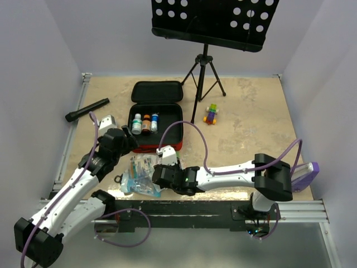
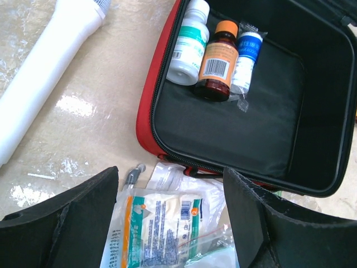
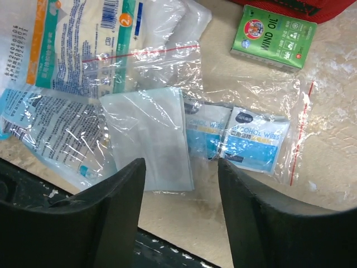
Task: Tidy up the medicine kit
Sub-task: Pick up the medical item at the center of the board.
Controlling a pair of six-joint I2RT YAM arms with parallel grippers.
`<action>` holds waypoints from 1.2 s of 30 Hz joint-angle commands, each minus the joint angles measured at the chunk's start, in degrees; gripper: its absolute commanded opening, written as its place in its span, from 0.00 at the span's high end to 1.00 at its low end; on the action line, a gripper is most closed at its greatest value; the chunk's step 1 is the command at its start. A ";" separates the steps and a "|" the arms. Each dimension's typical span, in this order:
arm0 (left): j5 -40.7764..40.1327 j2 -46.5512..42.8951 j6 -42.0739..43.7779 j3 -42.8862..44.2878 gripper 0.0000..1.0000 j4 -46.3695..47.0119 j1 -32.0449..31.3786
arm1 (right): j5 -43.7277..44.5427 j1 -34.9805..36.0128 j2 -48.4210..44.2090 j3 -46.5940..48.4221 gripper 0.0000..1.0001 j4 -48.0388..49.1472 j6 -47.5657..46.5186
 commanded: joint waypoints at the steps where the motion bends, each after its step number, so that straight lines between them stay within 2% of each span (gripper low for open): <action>1: -0.35 -0.27 -0.29 -0.32 0.20 1.57 0.38 | 1.76 0.44 -1.13 3.10 0.40 3.57 -3.19; 7: -4.31 0.08 -1.17 0.38 0.20 -0.71 0.73 | 3.51 0.00 4.84 11.28 0.37 5.08 -8.29; 12: -2.74 -0.36 -3.10 -1.46 0.20 -1.07 2.05 | 0.70 -5.35 9.41 14.10 0.37 7.01 -10.32; 16: -0.89 -0.62 -3.37 -2.25 0.20 -0.89 2.40 | 0.87 -6.60 9.24 13.31 0.37 6.23 -10.59; 21: 0.43 -0.71 -3.11 -3.31 0.20 0.51 2.40 | 0.26 -6.33 6.61 7.96 0.37 6.66 -9.19; 29: 1.75 -0.54 -3.02 -4.10 0.20 1.13 2.40 | -6.41 -4.66 3.62 0.13 0.46 11.05 -7.51; 36: 2.81 -0.63 -2.93 -4.45 0.21 1.39 2.40 | -7.48 -4.66 3.71 -1.72 0.69 11.67 -5.93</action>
